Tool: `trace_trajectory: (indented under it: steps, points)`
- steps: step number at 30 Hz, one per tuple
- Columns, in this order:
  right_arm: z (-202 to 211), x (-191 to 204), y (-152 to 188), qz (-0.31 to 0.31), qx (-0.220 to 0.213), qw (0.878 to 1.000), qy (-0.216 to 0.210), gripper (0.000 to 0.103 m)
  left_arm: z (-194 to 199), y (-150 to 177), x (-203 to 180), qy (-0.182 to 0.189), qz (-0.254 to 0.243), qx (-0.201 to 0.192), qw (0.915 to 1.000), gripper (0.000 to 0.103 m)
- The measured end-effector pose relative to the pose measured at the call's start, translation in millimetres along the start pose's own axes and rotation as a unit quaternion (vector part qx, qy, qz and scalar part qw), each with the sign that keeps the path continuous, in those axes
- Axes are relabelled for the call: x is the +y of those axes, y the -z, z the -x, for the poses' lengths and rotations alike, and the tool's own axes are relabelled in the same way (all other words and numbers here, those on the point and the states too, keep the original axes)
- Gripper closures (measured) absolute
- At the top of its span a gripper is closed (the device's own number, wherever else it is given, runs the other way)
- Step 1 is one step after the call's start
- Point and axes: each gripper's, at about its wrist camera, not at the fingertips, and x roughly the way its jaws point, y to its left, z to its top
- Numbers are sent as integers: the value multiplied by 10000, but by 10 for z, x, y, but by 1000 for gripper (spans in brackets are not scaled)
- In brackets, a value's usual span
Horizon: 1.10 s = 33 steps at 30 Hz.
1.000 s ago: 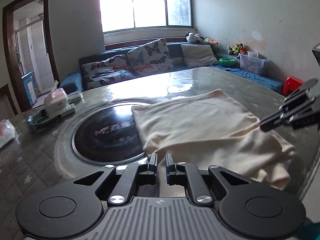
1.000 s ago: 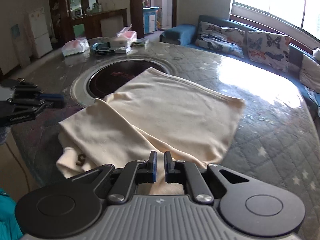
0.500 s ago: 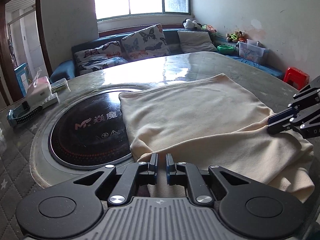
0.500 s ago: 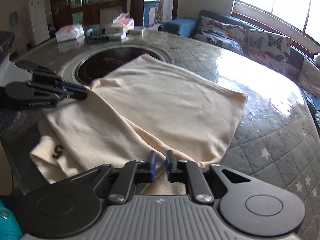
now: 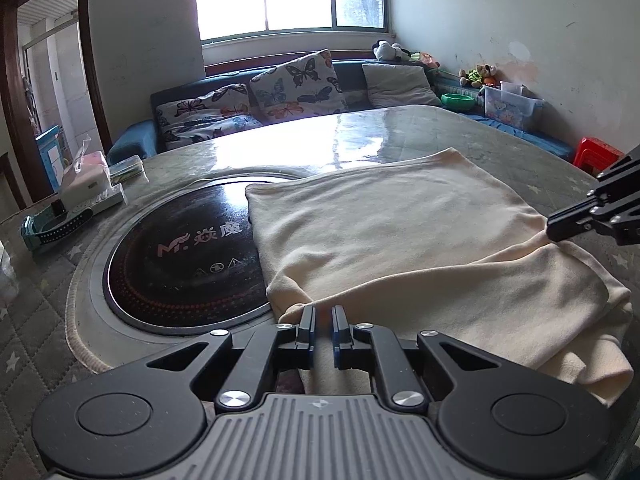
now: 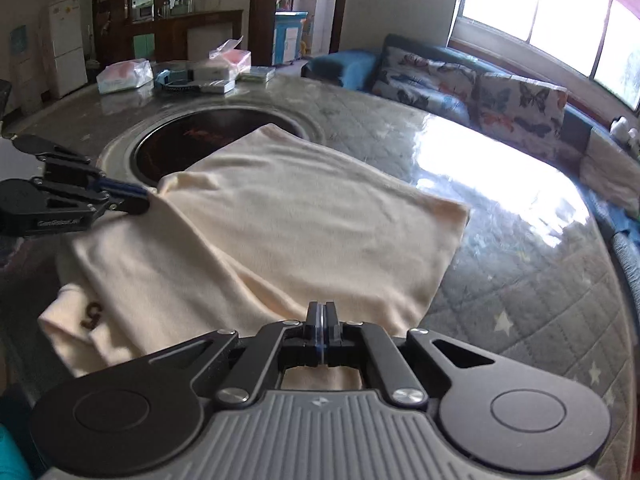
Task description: Fold clothes
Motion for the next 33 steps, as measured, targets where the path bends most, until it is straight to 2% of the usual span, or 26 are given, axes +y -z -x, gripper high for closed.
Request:
trace_trajectory:
  steps: [3, 5, 7, 9, 13, 16, 18, 24, 27, 29, 33]
  points:
    - [60, 40, 27, -83, 22, 9996, -262, 92, 28, -13, 2, -14, -55, 10, 10000, 92]
    - [19, 105, 61, 53, 117, 9997, -205, 87, 104, -3, -5, -8, -147, -32, 9999, 92]
    - [-60, 140, 107, 160, 200, 9996, -102, 87, 216, 23, -15, 34, -290, -100, 9995, 92]
    - [-92, 151, 117, 200, 157, 9997, -30, 87, 387, 109, -67, 214, -652, -212, 9974, 92]
    - [-88, 117, 80, 119, 129, 9998, 49, 87, 734, 285, -173, 578, -1384, -436, 9877, 89]
    - [-6, 134, 64, 183, 96, 9998, 21, 87, 875, 449, -302, 796, -1985, -501, 9756, 87]
    - [70, 159, 66, 246, 70, 9997, -63, 86, 892, 525, -380, 906, -2235, -493, 9692, 79]
    - [261, 317, 131, 581, 119, 9978, -289, 86, 789, 602, -634, 954, -2680, -624, 9567, 77]
    - [286, 386, 169, 697, 160, 9970, -288, 77, 740, 619, -736, 923, -2818, -727, 9523, 76]
    - [293, 416, 193, 774, 157, 9966, -247, 76, 726, 651, -773, 949, -2961, -746, 9475, 74]
    - [333, 440, 207, 857, 143, 9960, -217, 75, 707, 678, -777, 936, -3067, -761, 9441, 72]
